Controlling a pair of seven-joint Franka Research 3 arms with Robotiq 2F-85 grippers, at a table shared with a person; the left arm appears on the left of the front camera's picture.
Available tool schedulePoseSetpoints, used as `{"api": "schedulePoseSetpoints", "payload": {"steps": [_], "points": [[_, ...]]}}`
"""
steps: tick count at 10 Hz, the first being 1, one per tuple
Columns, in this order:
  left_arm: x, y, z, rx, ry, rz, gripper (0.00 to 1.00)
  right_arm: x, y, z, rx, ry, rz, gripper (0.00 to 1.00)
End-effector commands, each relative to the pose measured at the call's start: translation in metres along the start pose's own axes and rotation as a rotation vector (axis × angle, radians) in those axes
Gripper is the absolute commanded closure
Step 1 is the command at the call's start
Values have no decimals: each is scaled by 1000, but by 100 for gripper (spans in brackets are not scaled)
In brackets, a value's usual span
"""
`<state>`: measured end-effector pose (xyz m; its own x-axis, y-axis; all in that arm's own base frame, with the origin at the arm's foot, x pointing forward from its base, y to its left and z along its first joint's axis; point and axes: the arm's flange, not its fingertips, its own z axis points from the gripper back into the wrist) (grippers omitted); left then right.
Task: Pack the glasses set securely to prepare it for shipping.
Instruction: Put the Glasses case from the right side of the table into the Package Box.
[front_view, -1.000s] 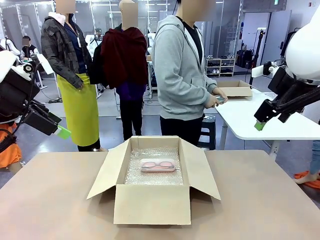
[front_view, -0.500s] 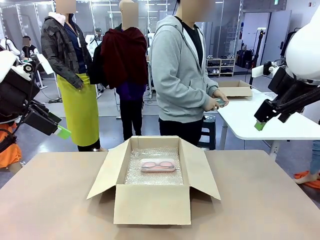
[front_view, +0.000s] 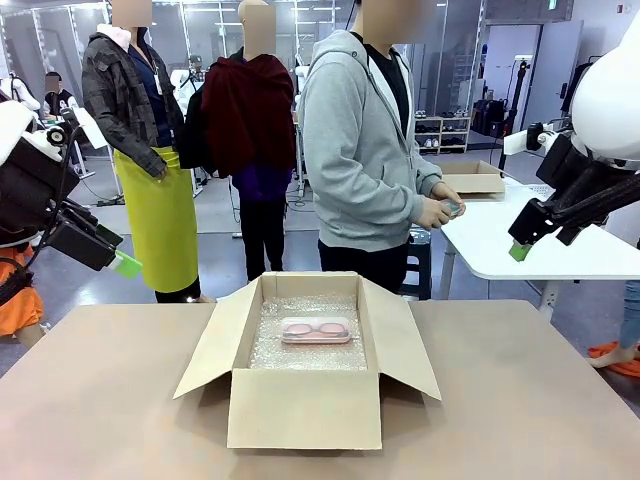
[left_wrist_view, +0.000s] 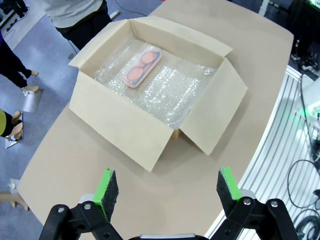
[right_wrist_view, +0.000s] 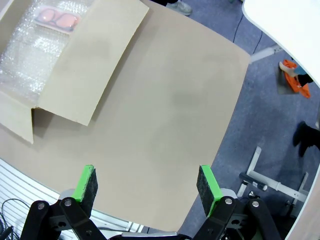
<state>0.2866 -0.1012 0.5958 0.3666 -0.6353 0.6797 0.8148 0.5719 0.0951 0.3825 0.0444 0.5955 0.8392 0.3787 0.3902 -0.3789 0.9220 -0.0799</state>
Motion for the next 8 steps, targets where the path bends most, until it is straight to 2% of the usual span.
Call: {"api": "schedulePoseSetpoints", "payload": {"steps": [1,8], "points": [[0,0,2,-2,-8,-4,0,0,1,1,-12,-1,-6,0],[0,0,2,-2,-8,-4,0,0,1,1,-12,-1,-6,0]]}}
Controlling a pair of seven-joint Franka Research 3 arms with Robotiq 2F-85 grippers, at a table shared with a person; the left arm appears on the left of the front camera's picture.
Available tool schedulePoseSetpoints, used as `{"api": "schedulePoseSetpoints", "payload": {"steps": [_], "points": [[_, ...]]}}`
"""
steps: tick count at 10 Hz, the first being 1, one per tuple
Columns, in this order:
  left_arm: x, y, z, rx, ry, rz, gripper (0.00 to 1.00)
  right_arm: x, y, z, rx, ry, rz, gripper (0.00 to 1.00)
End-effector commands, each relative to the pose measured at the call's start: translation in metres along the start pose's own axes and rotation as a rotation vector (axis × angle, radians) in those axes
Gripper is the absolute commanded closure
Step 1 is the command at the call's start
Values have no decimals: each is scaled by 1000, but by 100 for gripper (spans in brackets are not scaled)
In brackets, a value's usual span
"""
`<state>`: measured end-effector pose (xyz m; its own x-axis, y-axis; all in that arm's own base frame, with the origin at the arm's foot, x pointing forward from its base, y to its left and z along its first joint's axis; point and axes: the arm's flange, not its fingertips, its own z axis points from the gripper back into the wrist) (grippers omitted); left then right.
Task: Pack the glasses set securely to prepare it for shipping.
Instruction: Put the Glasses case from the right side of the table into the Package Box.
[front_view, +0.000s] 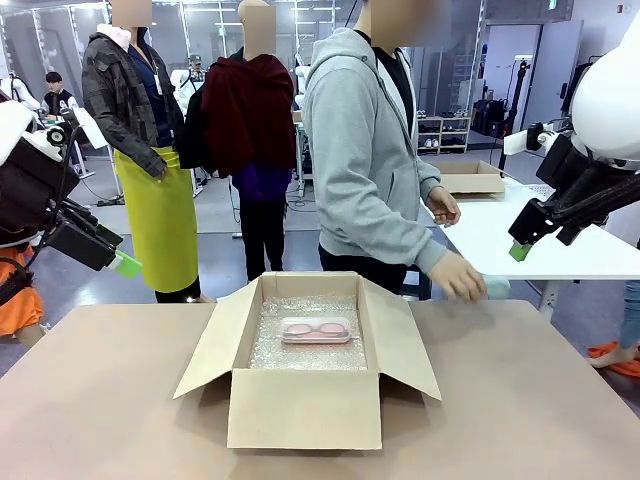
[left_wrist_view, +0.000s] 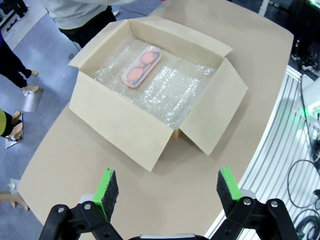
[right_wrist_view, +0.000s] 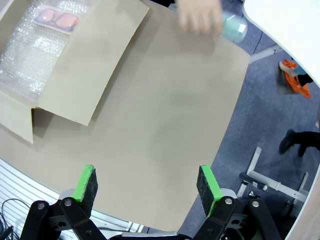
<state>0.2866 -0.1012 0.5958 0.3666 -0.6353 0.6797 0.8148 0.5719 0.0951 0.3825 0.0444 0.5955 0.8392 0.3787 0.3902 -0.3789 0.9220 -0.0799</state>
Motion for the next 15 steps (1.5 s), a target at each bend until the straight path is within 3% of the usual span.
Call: {"api": "schedulePoseSetpoints", "payload": {"steps": [1,15], "points": [[0,0,2,-2,-8,-4,0,0,1,1,-12,-1,-6,0],[0,0,2,-2,-8,-4,0,0,0,0,0,0,0,0]]}}
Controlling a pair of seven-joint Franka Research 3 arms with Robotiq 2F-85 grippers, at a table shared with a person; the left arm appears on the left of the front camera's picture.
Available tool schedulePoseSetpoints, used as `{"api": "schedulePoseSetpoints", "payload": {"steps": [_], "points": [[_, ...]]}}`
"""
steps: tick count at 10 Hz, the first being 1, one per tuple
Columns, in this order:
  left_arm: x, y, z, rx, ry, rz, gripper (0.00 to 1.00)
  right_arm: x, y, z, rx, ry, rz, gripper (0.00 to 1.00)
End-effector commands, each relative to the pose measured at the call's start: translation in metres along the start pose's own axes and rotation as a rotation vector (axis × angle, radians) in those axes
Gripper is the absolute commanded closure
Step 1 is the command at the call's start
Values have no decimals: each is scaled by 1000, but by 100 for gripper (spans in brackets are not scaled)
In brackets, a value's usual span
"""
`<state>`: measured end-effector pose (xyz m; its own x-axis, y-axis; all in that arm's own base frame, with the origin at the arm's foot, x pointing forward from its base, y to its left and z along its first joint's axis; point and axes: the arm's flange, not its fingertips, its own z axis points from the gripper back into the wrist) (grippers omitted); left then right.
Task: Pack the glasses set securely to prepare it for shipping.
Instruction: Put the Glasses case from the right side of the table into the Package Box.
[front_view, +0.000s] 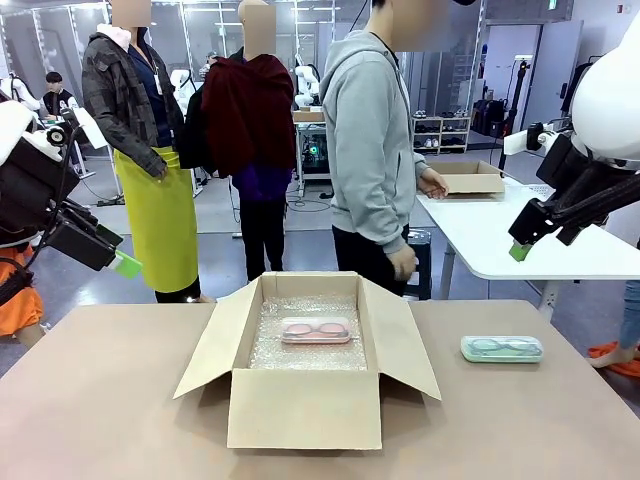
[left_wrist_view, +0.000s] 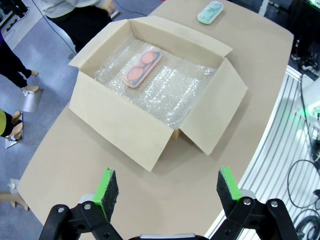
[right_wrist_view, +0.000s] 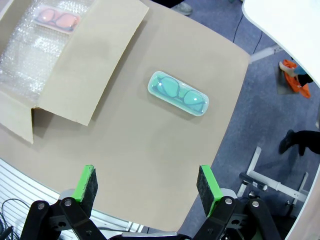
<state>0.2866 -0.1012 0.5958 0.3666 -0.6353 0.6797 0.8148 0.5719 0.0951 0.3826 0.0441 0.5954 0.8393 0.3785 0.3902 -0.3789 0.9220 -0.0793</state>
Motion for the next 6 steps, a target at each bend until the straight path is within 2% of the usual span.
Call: {"api": "schedulePoseSetpoints", "payload": {"steps": [1,6], "points": [[0,0,2,-2,-8,-4,0,11,-10,-5,9,13,-29,0],[0,0,2,-2,-8,-4,0,45,-45,-51,8,109,-57,0]]}}
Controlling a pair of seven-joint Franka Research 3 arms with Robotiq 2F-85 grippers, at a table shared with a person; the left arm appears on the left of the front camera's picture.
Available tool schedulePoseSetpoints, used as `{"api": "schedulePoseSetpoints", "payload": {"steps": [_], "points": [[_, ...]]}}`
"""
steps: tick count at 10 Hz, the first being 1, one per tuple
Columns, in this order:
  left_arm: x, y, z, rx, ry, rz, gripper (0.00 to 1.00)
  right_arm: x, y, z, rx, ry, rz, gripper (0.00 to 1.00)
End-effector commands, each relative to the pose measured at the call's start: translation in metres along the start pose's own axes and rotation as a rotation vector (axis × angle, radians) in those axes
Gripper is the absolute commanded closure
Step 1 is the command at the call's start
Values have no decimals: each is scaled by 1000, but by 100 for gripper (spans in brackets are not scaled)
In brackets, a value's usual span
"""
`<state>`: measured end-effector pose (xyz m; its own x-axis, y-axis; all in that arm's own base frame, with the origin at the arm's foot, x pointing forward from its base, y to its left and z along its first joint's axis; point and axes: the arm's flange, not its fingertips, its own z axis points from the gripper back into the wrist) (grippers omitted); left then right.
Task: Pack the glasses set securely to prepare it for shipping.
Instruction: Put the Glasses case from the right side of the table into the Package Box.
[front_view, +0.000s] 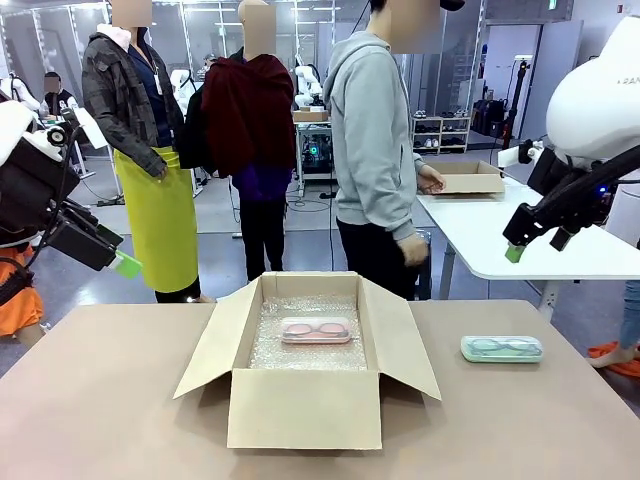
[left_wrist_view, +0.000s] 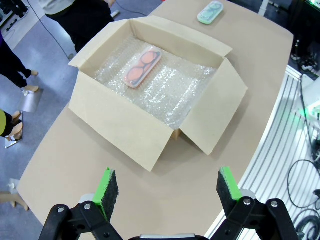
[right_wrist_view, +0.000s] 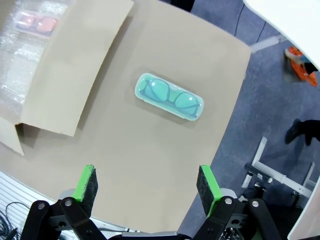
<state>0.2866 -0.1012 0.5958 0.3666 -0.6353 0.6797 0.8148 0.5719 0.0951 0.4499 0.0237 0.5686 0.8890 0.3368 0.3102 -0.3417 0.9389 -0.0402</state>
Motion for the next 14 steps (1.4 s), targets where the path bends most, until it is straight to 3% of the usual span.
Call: {"api": "schedulePoseSetpoints", "payload": {"steps": [1,4,7,12,14], "points": [[0,0,2,-2,-8,-4,0,11,-10,-10,-9,25,-8,0],[0,0,2,-2,-8,-4,0,33,-35,-33,8,79,37,0],[0,0,2,-2,-8,-4,0,57,-69,-87,31,152,14,0],[0,0,2,-2,-8,-4,0,52,-86,-155,47,217,30,0],[0,0,2,-2,-8,-4,0,53,-89,-155,50,229,-67,0]]}}
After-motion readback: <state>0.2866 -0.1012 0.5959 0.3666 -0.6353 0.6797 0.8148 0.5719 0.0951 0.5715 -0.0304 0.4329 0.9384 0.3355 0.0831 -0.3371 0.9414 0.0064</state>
